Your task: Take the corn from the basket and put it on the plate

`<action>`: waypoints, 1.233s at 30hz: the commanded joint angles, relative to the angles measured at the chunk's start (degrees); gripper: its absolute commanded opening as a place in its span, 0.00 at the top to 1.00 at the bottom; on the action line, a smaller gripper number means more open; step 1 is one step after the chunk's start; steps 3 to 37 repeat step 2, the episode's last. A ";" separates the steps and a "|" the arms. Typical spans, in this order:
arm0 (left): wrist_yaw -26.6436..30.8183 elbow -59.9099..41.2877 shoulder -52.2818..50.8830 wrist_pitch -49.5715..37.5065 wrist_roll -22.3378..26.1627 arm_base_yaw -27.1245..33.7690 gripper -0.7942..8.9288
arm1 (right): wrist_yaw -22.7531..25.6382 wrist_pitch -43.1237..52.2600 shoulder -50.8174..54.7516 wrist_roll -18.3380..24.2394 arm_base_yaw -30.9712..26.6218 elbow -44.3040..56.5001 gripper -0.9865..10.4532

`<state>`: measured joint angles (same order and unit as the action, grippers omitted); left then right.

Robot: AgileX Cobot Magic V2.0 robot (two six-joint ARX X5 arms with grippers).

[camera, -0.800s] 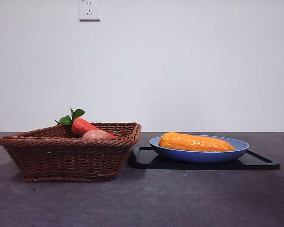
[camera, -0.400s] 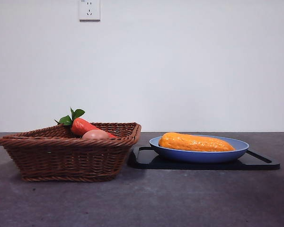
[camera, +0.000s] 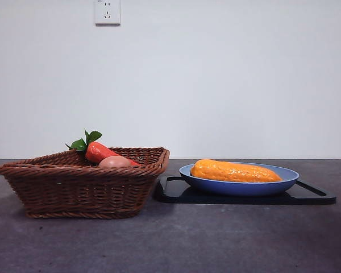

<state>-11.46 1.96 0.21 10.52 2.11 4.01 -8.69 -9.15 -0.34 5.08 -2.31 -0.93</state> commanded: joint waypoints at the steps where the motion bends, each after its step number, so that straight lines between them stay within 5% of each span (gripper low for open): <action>1: -0.09 -0.63 0.02 2.54 -0.22 0.20 0.91 | 0.17 0.09 0.13 -0.59 0.09 0.35 0.91; 37: -0.09 -0.63 0.02 2.54 -0.24 0.20 0.91 | 0.17 0.11 0.13 -0.59 0.09 0.35 0.91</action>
